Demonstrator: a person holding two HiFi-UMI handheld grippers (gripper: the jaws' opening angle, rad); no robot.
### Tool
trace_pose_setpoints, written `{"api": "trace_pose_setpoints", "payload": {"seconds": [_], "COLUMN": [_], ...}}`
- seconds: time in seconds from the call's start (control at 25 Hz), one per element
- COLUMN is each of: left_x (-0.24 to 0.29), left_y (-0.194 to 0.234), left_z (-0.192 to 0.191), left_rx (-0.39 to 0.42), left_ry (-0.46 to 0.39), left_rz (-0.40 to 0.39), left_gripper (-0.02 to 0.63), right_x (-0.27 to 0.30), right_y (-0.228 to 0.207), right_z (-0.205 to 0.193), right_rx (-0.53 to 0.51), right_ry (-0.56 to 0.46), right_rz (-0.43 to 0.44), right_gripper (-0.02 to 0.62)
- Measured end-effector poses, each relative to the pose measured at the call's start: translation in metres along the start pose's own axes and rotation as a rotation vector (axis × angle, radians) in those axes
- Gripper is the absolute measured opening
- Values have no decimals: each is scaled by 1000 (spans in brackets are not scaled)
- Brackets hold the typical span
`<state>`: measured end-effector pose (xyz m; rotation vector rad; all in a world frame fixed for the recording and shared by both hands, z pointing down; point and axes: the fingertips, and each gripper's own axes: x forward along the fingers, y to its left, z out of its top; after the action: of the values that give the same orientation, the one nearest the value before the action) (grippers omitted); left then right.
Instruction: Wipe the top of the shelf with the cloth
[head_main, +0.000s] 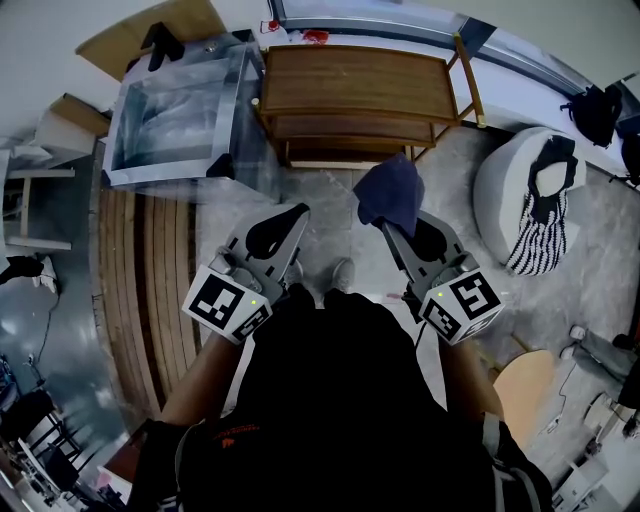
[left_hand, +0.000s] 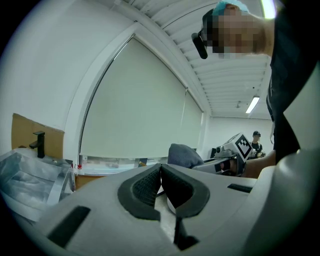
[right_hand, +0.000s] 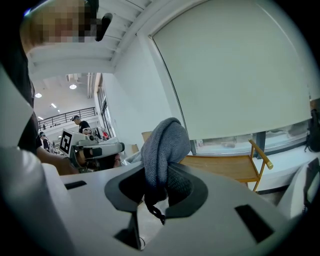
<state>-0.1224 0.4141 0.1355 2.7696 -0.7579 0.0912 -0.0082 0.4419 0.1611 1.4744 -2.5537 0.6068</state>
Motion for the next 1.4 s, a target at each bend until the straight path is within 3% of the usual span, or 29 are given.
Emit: {"api": "trace_pose_setpoints", "payload": {"seconds": [0.84, 1.4], "left_x": [46, 67], "left_y": [-2, 34], "left_z": [-5, -2], "left_rx": [-2, 3], "left_ry": [0, -7], "left_rz": [41, 45], "left_gripper": [20, 19], "right_x": [-8, 25], "right_y": [-58, -78], "right_z": [-1, 5], "right_rx": [18, 20], "right_ry": [15, 30], "right_rz": [-1, -3], "right_gripper": [78, 78]}}
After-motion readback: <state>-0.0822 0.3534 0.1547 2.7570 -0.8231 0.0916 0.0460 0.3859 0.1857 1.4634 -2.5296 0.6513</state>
